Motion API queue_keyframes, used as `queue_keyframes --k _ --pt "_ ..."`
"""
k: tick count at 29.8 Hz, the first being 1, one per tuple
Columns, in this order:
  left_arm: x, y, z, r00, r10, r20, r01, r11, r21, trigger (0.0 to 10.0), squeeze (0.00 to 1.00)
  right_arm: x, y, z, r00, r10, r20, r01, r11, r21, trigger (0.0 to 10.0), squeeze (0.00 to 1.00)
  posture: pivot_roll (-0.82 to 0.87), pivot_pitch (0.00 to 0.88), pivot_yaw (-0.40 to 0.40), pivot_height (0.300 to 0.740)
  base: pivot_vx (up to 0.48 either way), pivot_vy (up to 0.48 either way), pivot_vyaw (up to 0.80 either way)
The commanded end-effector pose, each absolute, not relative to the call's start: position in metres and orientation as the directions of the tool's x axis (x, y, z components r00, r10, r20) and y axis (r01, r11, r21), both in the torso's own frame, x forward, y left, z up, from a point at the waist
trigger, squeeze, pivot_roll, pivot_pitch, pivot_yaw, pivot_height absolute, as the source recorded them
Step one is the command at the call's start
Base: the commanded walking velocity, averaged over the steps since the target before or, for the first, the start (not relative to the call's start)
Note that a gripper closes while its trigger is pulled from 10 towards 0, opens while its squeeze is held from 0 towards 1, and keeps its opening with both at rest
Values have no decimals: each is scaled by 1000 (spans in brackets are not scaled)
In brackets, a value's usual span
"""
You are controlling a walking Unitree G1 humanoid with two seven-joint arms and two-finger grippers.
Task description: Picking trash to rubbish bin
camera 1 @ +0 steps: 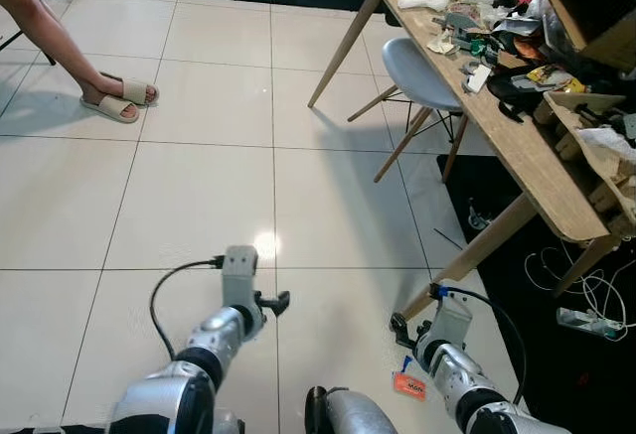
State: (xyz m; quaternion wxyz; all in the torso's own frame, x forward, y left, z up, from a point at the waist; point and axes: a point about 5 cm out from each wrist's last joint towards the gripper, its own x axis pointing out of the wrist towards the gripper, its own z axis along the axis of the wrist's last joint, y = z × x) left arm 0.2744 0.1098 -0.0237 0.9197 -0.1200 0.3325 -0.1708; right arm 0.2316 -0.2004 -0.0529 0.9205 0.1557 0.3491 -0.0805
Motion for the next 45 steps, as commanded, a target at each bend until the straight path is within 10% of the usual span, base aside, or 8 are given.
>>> queue_keyframes --k 1,18,32,45 --pt "268 108 -29 694 -415 -588 254 906 -339 10000 0 226 -203 -56 731 -48 -681 277 933 231 10000 0 115 133 -85 740 0 0 0" --pt "270 107 -27 694 -425 -582 277 903 -328 10000 0 228 -202 -56 717 -35 -696 261 940 221 10000 0 119 121 -82 740 0 0 0" --pt "276 172 -23 753 -221 -620 122 972 -199 10000 0 229 -201 -56 717 -31 -696 255 941 221 10000 0 115 117 -82 740 0 0 0" --pt "273 175 -26 755 -204 -623 106 976 -191 10000 0 227 -201 -57 713 -30 -701 254 942 218 10000 0 123 125 -86 740 0 0 0"
